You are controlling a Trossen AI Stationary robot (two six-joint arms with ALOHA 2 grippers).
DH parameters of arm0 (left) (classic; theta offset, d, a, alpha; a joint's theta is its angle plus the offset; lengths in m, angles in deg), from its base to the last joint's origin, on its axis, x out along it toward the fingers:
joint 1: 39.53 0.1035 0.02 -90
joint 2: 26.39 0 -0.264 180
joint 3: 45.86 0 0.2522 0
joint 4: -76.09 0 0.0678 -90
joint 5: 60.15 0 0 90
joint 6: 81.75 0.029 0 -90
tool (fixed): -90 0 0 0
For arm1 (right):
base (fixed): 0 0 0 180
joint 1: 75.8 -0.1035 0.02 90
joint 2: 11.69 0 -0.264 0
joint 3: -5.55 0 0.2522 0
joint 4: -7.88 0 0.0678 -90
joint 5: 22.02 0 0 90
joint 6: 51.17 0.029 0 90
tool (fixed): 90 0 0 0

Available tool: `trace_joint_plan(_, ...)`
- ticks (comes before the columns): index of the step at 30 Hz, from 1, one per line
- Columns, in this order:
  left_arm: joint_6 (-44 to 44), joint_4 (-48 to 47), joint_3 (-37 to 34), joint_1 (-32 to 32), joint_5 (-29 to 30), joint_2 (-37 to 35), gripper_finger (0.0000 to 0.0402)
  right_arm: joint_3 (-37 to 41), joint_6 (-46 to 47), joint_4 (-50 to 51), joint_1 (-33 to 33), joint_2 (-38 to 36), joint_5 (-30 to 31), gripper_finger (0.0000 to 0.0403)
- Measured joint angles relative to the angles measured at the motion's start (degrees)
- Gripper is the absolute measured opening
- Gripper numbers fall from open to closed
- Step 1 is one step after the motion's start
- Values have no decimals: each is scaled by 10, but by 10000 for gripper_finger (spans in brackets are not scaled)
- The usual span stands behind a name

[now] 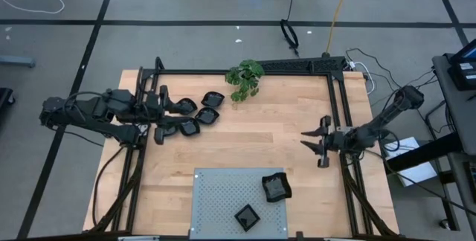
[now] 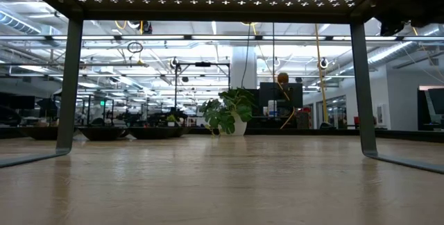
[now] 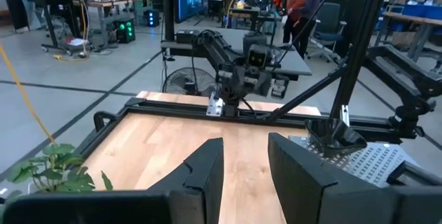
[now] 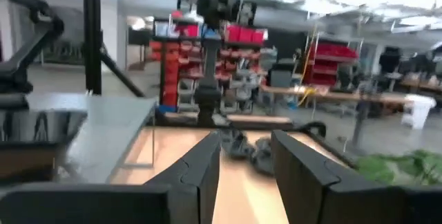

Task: Pick & Place Mini shaped plates
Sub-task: Put the leaf-shaped plate on the shelf

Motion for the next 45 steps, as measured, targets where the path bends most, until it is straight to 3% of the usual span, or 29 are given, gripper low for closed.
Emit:
trace_joint_plan(7,-12,-8,0,0,0,0,120,-15,4,121,59,-37,-6,118)
trace_joint_plan(11,-25,-10,0,0,-7,0,120,-48,8,255,77,-104,-27,118)
trace_joint_plan(17,11,-28,0,0,8,0,120,-38,67,347,112,-228,-52,118)
trace_joint_plan(20,33,-42,0,0,33,0,120,-29,94,342,122,-230,-60,118)
trace_joint_plan(27,27,-52,0,3,82,8,120,-21,104,337,125,-226,-190,118)
trace_joint_plan(32,-51,-112,0,3,204,21,120,-21,62,322,124,-225,-152,118)
trace_joint_plan(34,-80,-145,0,6,228,29,124,-21,51,315,125,-225,-137,118)
trace_joint_plan(39,-142,-228,0,25,210,59,177,-21,44,308,124,-225,-139,118)
trace_joint_plan(45,-192,-274,0,90,295,127,269,-21,44,307,124,-224,-139,118)
